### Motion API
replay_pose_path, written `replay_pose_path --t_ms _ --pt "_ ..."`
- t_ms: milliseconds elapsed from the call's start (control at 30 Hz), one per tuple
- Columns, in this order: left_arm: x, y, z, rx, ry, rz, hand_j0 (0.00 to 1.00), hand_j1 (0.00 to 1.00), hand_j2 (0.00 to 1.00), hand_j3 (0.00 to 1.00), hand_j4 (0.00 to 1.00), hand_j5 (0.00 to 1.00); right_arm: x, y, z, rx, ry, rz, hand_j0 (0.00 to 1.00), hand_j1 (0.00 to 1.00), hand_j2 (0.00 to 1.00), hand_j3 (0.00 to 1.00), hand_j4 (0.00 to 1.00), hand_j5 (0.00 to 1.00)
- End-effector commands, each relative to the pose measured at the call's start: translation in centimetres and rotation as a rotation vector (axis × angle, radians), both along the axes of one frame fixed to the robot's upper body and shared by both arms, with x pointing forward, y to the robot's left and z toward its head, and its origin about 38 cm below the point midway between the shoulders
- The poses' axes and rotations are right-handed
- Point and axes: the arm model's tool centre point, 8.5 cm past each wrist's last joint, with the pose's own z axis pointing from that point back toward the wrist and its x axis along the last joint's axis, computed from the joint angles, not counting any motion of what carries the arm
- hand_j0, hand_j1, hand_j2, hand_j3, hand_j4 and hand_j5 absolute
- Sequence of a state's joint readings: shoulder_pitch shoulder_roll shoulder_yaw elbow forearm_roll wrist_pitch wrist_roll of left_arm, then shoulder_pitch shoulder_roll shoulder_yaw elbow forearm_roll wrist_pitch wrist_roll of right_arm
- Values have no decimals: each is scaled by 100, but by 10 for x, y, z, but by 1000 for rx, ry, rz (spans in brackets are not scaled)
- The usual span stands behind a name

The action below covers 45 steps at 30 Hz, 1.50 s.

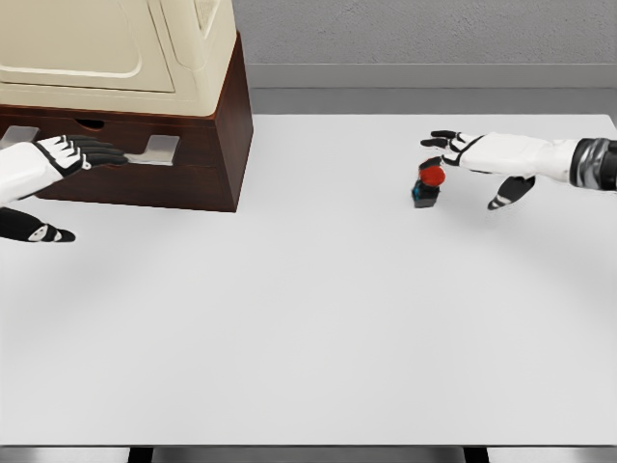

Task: Open the cabinet drawer with left arm, and place a switch into the drawer with right arm

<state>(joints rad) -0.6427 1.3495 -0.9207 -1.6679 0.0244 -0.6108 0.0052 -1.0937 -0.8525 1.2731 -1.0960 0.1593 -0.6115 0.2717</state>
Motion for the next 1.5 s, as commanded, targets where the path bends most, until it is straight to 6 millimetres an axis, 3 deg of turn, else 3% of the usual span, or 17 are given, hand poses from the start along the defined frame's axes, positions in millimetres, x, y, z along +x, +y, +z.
replay_pose_path --t_ms 0,67,267,300,333,400,533,633,800,933,1067,1167,1267,1367,1467 --pt "1 1 0 -9 30 4 100 100 100 100 100 100 8 -7 27 41 -59 -31 100 100 100 100 100 100" --pt "3 -1 -3 -28 66 0 100 100 100 100 100 100 4 -22 33 23 -68 -53 100 100 100 100 100 100" --pt "3 1 -2 -59 83 10 100 100 100 100 100 100 4 -20 31 22 -62 -47 100 100 100 100 100 100" --pt "3 1 -2 -65 86 12 100 100 100 100 100 100 4 -16 24 17 -48 -41 100 100 100 100 100 100" --pt "3 1 -2 -64 86 13 100 100 100 100 100 100 6 7 0 3 6 1 100 100 100 100 100 100" --pt "3 3 -1 -67 87 18 100 100 100 100 100 100 17 33 -22 5 47 17 100 100 100 100 100 100" --pt "4 5 5 -65 70 24 100 100 100 100 100 100 23 49 -52 -56 133 23 100 100 100 100 100 100" --pt "3 7 3 -64 73 31 100 100 100 100 100 100 22 44 -57 -83 157 15 77 77 77 77 77 77" --pt "4 6 4 -66 70 29 100 100 100 100 100 100 25 34 -53 -82 154 -17 77 77 77 77 77 77" --pt "6 8 2 -69 74 36 100 100 100 100 100 100 23 35 -57 -103 177 -9 56 56 56 56 56 56" --pt "16 11 -8 -90 76 60 100 100 100 100 100 100 24 34 -56 -107 182 -13 50 50 50 50 50 50" --pt "20 19 -11 -89 77 89 100 100 100 100 100 100 24 39 -65 -113 206 -10 47 47 47 47 47 47" --pt "21 20 -10 -91 76 94 100 100 100 100 100 100 23 41 -67 -124 218 -1 39 39 39 39 39 39" --pt "22 21 -10 -96 75 97 100 100 100 100 100 100 22 41 -62 -123 209 7 39 39 39 39 39 39" --pt "23 19 -11 -100 75 93 100 100 100 100 100 100 29 57 -32 -73 141 43 40 40 40 40 40 40"
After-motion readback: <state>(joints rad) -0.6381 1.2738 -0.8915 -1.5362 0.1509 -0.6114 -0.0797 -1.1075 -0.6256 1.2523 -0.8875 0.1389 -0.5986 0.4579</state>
